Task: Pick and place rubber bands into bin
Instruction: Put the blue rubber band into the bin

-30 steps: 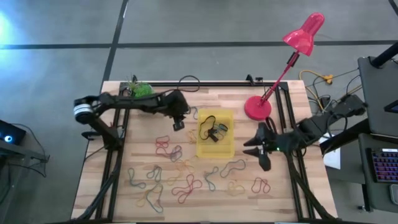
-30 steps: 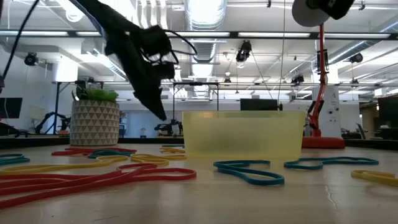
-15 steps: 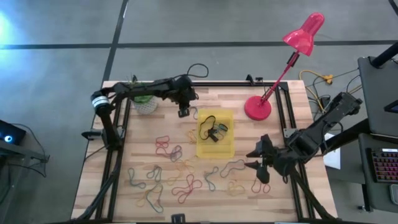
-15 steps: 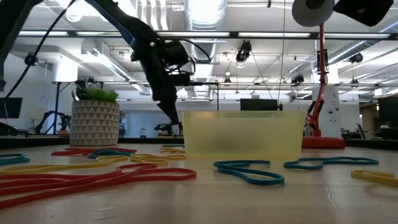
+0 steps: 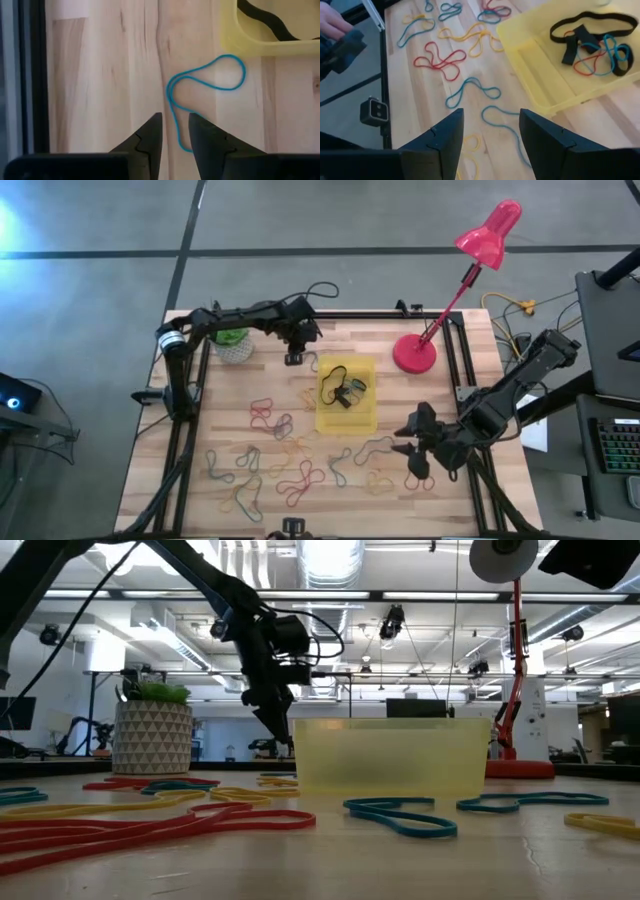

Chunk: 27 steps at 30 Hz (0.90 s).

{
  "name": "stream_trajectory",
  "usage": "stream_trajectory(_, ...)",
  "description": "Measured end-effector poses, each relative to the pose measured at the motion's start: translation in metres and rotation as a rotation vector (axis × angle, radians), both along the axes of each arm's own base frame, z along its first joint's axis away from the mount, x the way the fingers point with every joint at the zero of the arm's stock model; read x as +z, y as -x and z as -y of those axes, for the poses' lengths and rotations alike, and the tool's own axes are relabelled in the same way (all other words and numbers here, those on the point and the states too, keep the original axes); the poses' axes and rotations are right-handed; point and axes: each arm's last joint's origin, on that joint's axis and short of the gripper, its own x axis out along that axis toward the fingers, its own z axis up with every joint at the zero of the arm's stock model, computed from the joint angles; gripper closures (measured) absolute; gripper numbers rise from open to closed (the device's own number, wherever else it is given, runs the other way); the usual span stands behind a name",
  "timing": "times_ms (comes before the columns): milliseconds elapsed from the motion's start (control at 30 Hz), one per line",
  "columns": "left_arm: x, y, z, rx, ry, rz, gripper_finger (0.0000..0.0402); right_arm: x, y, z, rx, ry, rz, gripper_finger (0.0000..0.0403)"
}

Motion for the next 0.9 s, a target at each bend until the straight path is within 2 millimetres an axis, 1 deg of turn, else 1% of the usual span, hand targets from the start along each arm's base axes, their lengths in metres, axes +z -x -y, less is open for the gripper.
stream_trajectory(133, 0.0, 0.0, 0.0, 0.0, 0.0, 0.0, 0.0302, 0.001, 0.0, 0.001, -0.009, 0.023, 0.016, 0.0223)
stream_trajectory(300, 0.0, 0.0, 0.0, 0.013, -0.005, -0.004, 0.0247, 0.001, 0.0, 0.002, -0.006, 0.034, 0.017, 0.0223)
stream_trajectory(400, 0.0, 0.0, -0.001, 0.069, -0.021, -0.014, 0.0216, 0.001, 0.0, 0.002, -0.008, 0.036, 0.019, 0.0223)
stream_trajectory(467, 0.0, 0.001, -0.001, 0.1, -0.008, -0.014, 0.0202, 0.001, 0.0, 0.002, -0.01, 0.035, 0.02, 0.0223)
stream_trajectory(600, -0.002, 0.005, 0.002, 0.122, 0.038, -0.053, 0.0195, 0.001, 0.0, 0.002, -0.012, 0.036, 0.021, 0.0223)
stream_trajectory(733, -0.01, 0.007, 0.004, 0.134, 0.095, -0.103, 0.02, 0.002, 0.0, 0.002, -0.019, 0.049, 0.028, 0.0223)
stream_trajectory(900, -0.015, 0.0, 0.002, 0.158, 0.106, -0.1, 0.0203, 0.002, 0.001, 0.003, -0.023, 0.05, 0.024, 0.0223)
